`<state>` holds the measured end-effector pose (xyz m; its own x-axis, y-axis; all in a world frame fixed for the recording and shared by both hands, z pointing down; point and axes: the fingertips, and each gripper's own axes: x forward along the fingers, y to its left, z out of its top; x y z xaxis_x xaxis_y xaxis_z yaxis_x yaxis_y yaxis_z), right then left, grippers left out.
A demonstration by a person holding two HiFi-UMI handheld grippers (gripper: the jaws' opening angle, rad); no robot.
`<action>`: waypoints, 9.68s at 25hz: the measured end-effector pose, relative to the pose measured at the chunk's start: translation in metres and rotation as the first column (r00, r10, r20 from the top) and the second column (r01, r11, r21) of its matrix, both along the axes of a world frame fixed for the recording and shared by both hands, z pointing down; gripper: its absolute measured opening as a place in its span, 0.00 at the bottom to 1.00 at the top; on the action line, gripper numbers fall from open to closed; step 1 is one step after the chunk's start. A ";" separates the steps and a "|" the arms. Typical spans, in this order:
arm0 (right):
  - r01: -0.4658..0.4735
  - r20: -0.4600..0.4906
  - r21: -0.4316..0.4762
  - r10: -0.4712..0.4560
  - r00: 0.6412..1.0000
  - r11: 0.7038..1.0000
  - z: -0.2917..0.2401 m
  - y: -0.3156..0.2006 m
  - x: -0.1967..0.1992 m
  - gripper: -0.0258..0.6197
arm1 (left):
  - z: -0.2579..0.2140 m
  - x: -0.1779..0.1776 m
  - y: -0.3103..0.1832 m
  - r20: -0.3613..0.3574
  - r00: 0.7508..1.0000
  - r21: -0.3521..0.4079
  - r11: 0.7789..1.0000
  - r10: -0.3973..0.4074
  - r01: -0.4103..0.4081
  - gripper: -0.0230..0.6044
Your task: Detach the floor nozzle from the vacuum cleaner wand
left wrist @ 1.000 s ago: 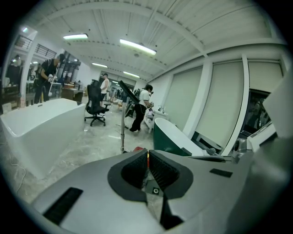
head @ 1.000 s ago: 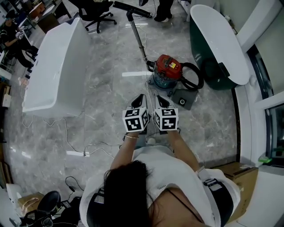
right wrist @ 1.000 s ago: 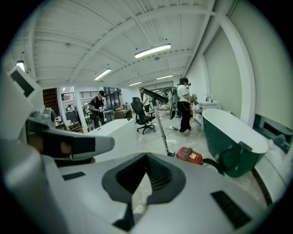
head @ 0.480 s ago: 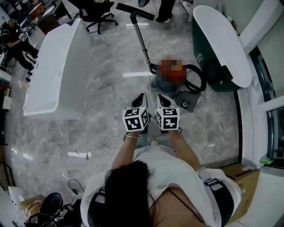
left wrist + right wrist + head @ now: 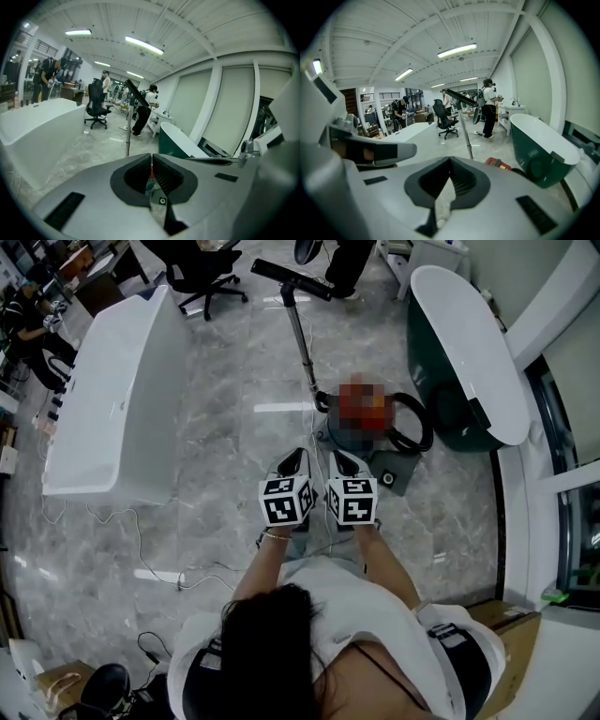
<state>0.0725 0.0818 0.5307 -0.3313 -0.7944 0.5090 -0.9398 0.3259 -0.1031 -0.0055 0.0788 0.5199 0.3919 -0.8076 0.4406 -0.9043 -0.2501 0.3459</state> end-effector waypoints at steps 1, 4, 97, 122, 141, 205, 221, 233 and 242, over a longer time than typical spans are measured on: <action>0.001 -0.002 0.000 -0.001 1.000 1.000 -0.001 -0.003 -0.002 0.06 | -0.001 -0.002 -0.004 -0.002 1.000 -0.002 1.000 0.001 -0.001 0.06; -0.001 -0.008 0.005 0.001 1.000 1.000 -0.004 -0.016 -0.009 0.06 | -0.004 -0.007 -0.016 -0.006 1.000 0.005 1.000 0.008 -0.008 0.06; -0.027 -0.040 0.018 0.028 0.999 0.999 0.000 -0.277 -0.047 0.06 | 0.010 -0.048 -0.272 0.034 0.999 0.004 1.000 0.030 -0.030 0.06; 0.080 -0.017 0.052 -0.080 0.997 0.995 -0.005 -0.362 0.001 0.06 | 0.006 0.002 -0.345 0.064 0.994 0.035 0.996 -0.084 0.082 0.06; 0.171 0.016 0.097 -0.174 0.985 0.980 -0.014 -0.387 0.008 0.06 | 0.014 0.015 -0.361 0.060 0.987 0.017 0.989 -0.151 0.150 0.06; 0.501 -0.469 0.280 -0.339 0.816 0.819 -0.084 -0.490 -0.047 0.43 | 0.030 -0.031 -0.441 0.020 0.984 -0.013 0.985 -0.174 0.175 0.06; 0.522 -0.522 0.294 -0.323 0.789 0.801 -0.090 -0.496 -0.049 0.45 | 0.033 -0.037 -0.454 0.026 0.985 -0.014 0.985 -0.170 0.170 0.06; 0.584 -0.602 0.235 -0.356 0.715 0.777 -0.086 -0.515 -0.057 0.48 | 0.035 -0.040 -0.455 0.028 0.985 -0.016 0.985 -0.172 0.172 0.06; 0.588 -0.589 0.214 -0.377 0.715 0.780 -0.077 -0.526 -0.064 0.48 | 0.034 -0.048 -0.459 0.030 0.984 -0.002 0.984 -0.176 0.176 0.06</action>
<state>0.0086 -0.4437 0.4537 -0.5107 -0.7489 0.4223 -0.5191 0.6601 0.5430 -0.0531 -0.3806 0.5535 0.2306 -0.8609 0.4535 -0.9438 -0.0846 0.3194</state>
